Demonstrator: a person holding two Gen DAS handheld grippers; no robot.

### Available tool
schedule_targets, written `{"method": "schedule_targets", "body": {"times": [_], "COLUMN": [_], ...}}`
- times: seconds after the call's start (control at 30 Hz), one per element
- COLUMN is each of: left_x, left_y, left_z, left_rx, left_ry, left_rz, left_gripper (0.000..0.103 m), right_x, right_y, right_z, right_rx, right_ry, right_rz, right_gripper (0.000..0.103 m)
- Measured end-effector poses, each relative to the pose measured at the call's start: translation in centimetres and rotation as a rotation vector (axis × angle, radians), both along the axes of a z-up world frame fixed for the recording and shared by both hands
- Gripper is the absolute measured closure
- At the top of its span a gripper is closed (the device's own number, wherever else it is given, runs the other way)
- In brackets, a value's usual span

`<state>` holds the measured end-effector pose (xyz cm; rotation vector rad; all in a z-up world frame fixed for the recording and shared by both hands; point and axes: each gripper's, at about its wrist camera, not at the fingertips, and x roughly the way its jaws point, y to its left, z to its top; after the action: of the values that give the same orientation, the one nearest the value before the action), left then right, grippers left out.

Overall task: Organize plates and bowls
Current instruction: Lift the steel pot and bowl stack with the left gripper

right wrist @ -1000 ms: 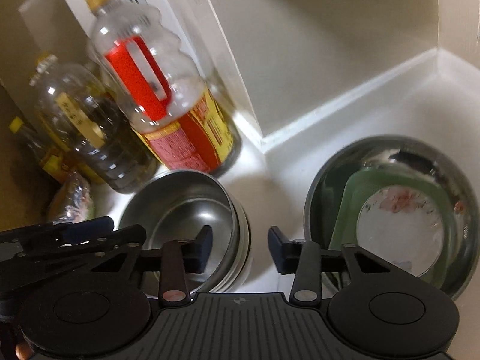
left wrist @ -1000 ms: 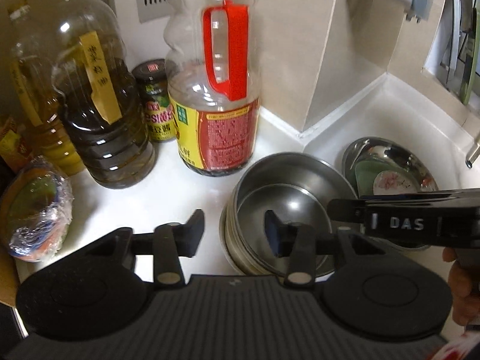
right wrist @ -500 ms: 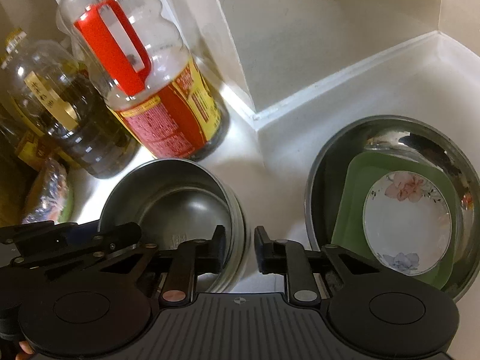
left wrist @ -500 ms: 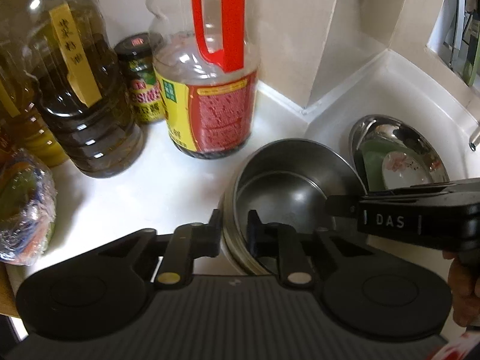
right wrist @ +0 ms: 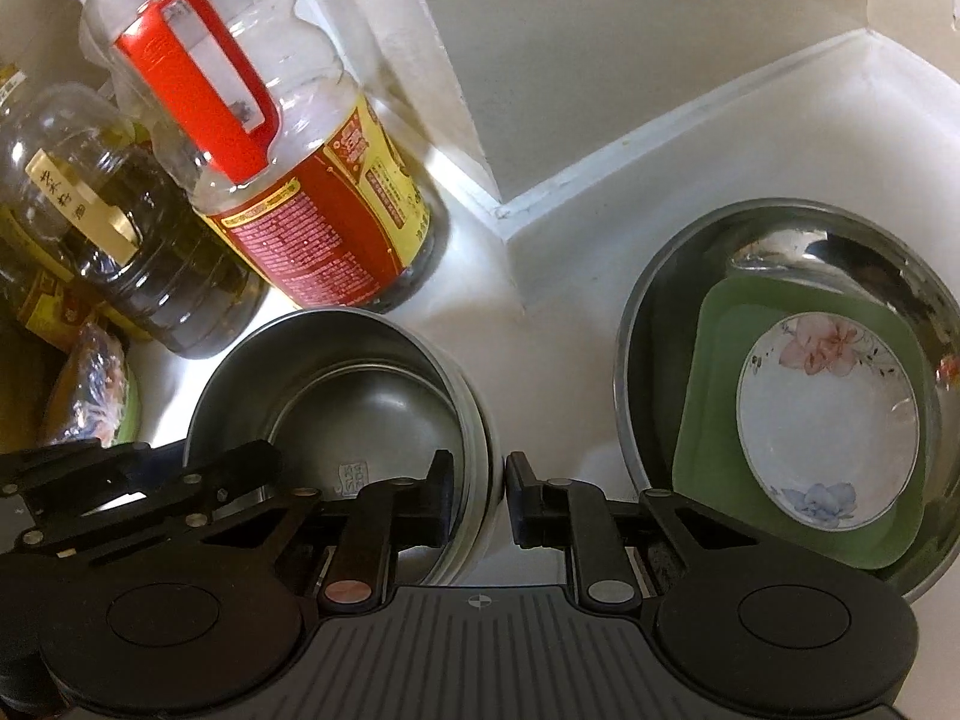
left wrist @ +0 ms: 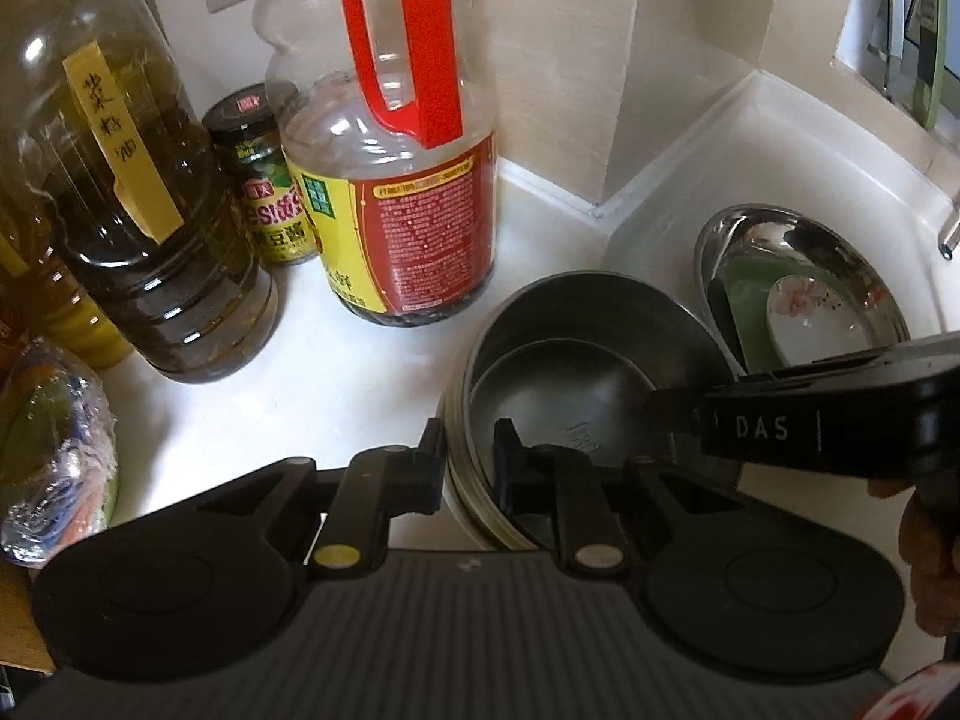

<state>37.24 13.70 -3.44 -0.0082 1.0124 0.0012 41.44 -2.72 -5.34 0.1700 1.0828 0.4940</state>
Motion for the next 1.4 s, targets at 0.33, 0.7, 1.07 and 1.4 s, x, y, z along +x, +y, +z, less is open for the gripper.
{"method": "schedule_targets", "body": {"times": [0.33, 0.7, 1.07, 1.4], "left_x": [0.7, 0.5, 0.3, -0.1], "left_y": [1.0, 1.2, 1.0, 0.9], "left_z": [-0.8, -0.8, -0.8, -0.9], "left_rx": [-0.043, -0.068, -0.064, -0.07], "left_ry": [0.024, 0.009, 0.018, 0.009], "left_rz": [0.002, 0.001, 0.004, 0.005], "left_gripper": [0.08, 0.082, 0.081, 0.082], "right_x": [0.0, -0.9, -1.5, -1.7], "right_y": [-0.3, -0.5, -0.7, -1.4], "right_z": [0.0, 0.0, -0.1, -0.2], "right_rx": [0.026, 0.04, 0.032, 0.058], "right_ry": [-0.002, -0.025, -0.028, -0.032], "right_rz": [-0.028, -0.078, -0.101, -0.117], "right_gripper": [0.084, 0.086, 0.086, 0.085]}}
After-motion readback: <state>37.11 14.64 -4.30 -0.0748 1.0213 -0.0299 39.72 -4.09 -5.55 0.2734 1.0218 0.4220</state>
